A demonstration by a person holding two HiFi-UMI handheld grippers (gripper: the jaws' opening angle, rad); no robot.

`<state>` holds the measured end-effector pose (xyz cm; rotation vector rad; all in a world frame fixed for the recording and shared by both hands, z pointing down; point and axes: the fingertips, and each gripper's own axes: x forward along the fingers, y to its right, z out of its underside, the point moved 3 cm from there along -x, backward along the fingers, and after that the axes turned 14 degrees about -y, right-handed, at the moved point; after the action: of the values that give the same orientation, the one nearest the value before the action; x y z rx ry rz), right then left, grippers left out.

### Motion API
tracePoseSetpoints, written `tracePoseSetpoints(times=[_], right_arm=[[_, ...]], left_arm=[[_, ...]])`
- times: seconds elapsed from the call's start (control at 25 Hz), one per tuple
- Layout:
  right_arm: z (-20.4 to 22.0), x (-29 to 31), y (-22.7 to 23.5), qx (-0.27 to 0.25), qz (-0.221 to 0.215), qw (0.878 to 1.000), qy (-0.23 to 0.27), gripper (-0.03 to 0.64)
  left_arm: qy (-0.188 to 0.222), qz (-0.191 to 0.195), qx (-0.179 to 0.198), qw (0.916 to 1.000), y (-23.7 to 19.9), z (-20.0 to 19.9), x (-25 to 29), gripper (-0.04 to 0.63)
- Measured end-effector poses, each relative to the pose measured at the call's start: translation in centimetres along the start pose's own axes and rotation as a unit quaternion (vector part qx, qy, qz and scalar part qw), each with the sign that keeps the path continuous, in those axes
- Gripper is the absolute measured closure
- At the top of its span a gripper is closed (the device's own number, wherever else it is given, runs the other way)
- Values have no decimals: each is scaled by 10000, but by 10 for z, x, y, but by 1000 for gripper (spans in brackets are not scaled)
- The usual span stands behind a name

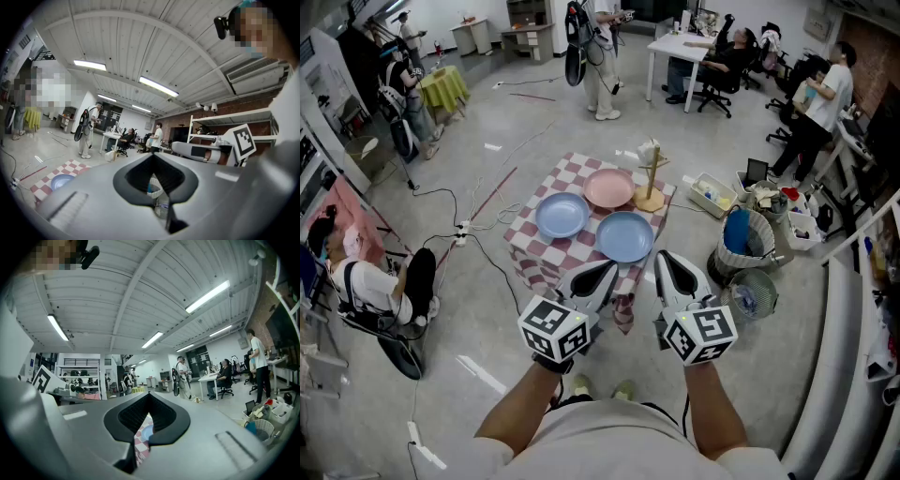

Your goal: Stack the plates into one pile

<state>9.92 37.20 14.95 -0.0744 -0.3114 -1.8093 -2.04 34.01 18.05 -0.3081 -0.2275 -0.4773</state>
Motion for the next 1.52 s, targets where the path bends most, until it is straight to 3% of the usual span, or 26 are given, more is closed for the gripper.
tracePoseSetpoints(times=[0.52,1.24,1.52], right_arm=[[2,-8,7,-64,-98,9999,-5,609],[20,-25,39,438,-260,9985,207,607],[24,-8,46,537,-241,9982,131,607]], left_arm=[[14,-20,41,10000,13,2,12,589],[-195,-191,-13,9996,30,26,40,589],[-318,-351,-184,9987,11,34,46,589]])
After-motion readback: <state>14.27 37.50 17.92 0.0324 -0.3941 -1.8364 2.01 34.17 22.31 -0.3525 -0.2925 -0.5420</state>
